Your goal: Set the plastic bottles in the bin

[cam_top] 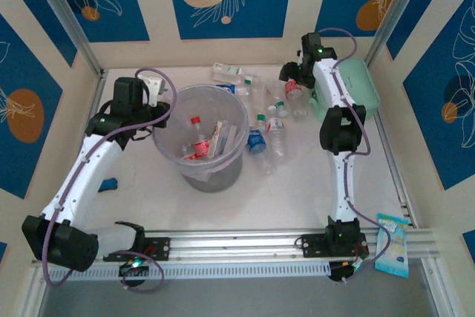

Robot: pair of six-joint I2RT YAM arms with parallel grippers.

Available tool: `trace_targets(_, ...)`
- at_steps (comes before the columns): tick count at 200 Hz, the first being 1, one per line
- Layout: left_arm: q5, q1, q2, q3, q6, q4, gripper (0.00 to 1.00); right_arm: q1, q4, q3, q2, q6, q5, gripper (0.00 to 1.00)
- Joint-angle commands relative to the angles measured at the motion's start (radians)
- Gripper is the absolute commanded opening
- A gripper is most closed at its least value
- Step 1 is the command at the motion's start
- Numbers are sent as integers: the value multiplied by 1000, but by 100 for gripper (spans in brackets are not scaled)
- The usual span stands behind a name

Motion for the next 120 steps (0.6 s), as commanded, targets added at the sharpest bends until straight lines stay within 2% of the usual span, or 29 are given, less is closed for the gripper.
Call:
trace_targets(1,-8,17,-28,-13,45,-5,0,-7,-45,36,71,1,21,90)
trace_targets(27,-3,18,-19,-13,46,-8,0,-14,-104,141,162,21,37,91)
trace_targets(43,-3,18,-22,-13,46,-8,0,-19,-99,134,174,31,37,91)
trace_targets(83,-19,18,-23,-16,50,-8,0,-21,-55,93,160,44,12,76)
trace_targets(120,-6,18,-14,-13,47,-10,0,-20,-58,83,149,47,17,72)
